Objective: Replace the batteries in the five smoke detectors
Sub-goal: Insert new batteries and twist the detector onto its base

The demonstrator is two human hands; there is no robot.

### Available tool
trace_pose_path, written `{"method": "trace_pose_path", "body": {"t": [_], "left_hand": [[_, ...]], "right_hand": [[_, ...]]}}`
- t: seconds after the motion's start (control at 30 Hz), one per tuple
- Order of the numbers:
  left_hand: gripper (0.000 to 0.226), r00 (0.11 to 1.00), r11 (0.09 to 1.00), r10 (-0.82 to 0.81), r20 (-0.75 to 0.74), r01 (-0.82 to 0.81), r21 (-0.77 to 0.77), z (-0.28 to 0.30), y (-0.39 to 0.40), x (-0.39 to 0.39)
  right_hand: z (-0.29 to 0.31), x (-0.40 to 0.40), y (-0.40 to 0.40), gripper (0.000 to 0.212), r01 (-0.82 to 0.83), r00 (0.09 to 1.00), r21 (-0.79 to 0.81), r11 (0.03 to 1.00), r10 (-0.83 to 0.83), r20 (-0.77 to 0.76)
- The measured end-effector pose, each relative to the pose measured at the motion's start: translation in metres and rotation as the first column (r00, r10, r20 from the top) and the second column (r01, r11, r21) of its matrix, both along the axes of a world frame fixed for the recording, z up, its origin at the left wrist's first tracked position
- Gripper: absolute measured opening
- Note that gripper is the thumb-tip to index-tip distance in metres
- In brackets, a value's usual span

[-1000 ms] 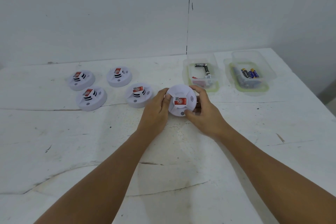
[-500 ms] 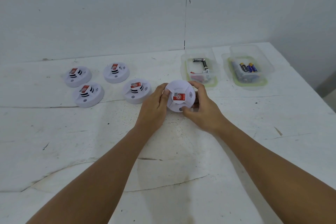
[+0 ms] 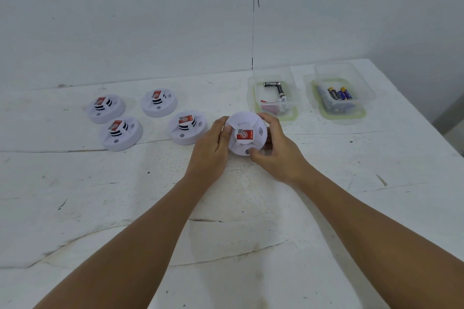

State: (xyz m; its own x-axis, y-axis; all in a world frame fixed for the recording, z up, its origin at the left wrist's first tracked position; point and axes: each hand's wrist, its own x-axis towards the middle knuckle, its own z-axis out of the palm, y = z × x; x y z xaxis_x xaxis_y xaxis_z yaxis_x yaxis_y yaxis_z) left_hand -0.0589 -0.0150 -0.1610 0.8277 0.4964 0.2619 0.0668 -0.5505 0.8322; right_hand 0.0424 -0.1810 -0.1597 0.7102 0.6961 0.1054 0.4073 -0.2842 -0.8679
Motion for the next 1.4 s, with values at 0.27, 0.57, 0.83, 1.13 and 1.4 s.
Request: {"method": "trace_pose_path", "body": {"t": [0.27, 0.57, 0.83, 1.13, 1.4], "left_hand": [[0.039, 1.000, 1.000, -0.009, 0.004, 0.009, 0.011, 0.0005, -0.0012, -0.0002], [0.037, 1.000, 1.000, -0.008, 0.015, 0.008, 0.002, 0.0023, -0.0025, -0.0014], [0.036, 1.000, 1.000, 0.000, 0.006, 0.000, 0.004, 0.0016, -0.0025, -0.0012], [0.036, 1.000, 1.000, -0.001, -0.010, 0.001, 0.025, 0.0024, -0.0034, -0.0020], [0.037, 1.000, 0.999, 0.006, -0.012, -0.006, 0.036, 0.0010, -0.0030, -0.0019]], "right_hand": [[0.0000, 0.0001, 0.0008, 0.081, 0.007, 1.000, -0.003, 1.000, -0.007, 0.003], [-0.0005, -0.0003, 0.0014, 0.082, 0.006, 1.000, -0.007, 1.000, -0.006, 0.008], [0.0015, -0.0013, 0.0010, 0.081, 0.016, 1.000, -0.018, 1.000, -0.016, 0.006], [0.0027, -0.0033, -0.0003, 0.072, 0.015, 1.000, -0.025, 1.000, -0.015, 0.010], [0.0025, -0.0039, -0.0012, 0.069, 0.023, 1.000, -0.025, 0.999, -0.023, -0.001]]}}
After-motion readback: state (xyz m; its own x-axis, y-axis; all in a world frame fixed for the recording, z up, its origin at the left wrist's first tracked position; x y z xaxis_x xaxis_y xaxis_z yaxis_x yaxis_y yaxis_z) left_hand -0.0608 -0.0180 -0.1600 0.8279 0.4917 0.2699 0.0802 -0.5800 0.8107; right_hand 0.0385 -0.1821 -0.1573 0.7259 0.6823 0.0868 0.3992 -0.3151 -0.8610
